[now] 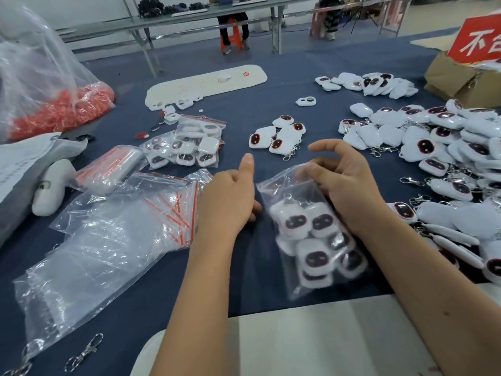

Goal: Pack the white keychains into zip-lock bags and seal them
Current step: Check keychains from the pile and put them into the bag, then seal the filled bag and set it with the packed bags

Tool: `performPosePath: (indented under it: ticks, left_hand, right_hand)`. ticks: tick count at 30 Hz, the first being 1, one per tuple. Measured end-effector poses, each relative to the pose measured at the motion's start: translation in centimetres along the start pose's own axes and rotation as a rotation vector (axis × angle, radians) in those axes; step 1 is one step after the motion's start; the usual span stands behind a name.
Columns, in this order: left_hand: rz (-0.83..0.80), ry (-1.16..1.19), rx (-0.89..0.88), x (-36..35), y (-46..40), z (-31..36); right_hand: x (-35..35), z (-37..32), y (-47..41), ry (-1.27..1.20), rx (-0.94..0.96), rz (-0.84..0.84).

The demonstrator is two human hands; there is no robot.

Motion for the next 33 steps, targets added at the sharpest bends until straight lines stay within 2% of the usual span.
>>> performPosePath:
  ticks: [2, 4, 8, 14, 16, 19, 20, 24, 26, 30, 33]
  left_hand:
    - [-0.039, 0.033, -0.066, -0.5, -0.1, 0.1]
    - [-0.086, 0.181, -0.092, -1.1, 0.0, 0.2]
    - [-0.138, 0.36, -0.048, -1.1, 0.4, -0.2]
    - [-0.129, 0.551, -0.007, -0.6, 0.7, -0.1]
    - [-0.154, 0.67, 0.001, -0.5, 0.8, 0.3]
    - [-0.274, 0.871, -0.006, -0.5, 1.1, 1.1]
    - [-0.289, 0.878, -0.008, -0.5, 1.2, 1.2]
    - [-0.137, 0.532, -0.022, -0.1, 0.7, -0.4]
    - [-0.059, 0.459, -0.06, 0.2, 0.4, -0.7]
    - [0.094, 0.281, -0.262, 0.8, 0.0, 0.3]
    - [0.082, 0.069, -0.474, -0.4, 0.3, 2.1]
  right_hand:
    - [0.2, 0.1, -0.1, 0.005, -0.045, -0.005]
    - [0.6, 0.3, -0.2, 0.018, -0.086, 0.047]
    - [1.0, 0.1, -0.1, 0.114, -0.108, 0.184]
    - [1.0, -0.1, 0.0, 0.244, -0.14, 0.164]
    - [1.2, -0.1, 0.0, 0.117, -0.159, 0.14]
    - [0.9, -0.1, 0.2, -0.247, -0.229, 0.016]
    - [1.0, 0.0, 0.1, -0.263, -0.228, 0.011]
    - [1.7, 0.6, -0.3, -0.03, -0.185, 0.12]
    - [1.8, 0.8, -0.5, 0.067, -0.194, 0.121]
    - [1.7, 0.7, -0.3, 0.2, -0.104, 0.154]
    - [1.0, -0.4, 0.3, 0.193, 0.066, 0.098]
Point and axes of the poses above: each hand's wrist, its own y-axis away from the middle knuckle, its own x-axis out of the back of the hand, z = x × y, the point moved 5 cm from there along -y, towards the middle knuckle, and after that the axes turned 15 degrees about -x, right-handed, at the moved point
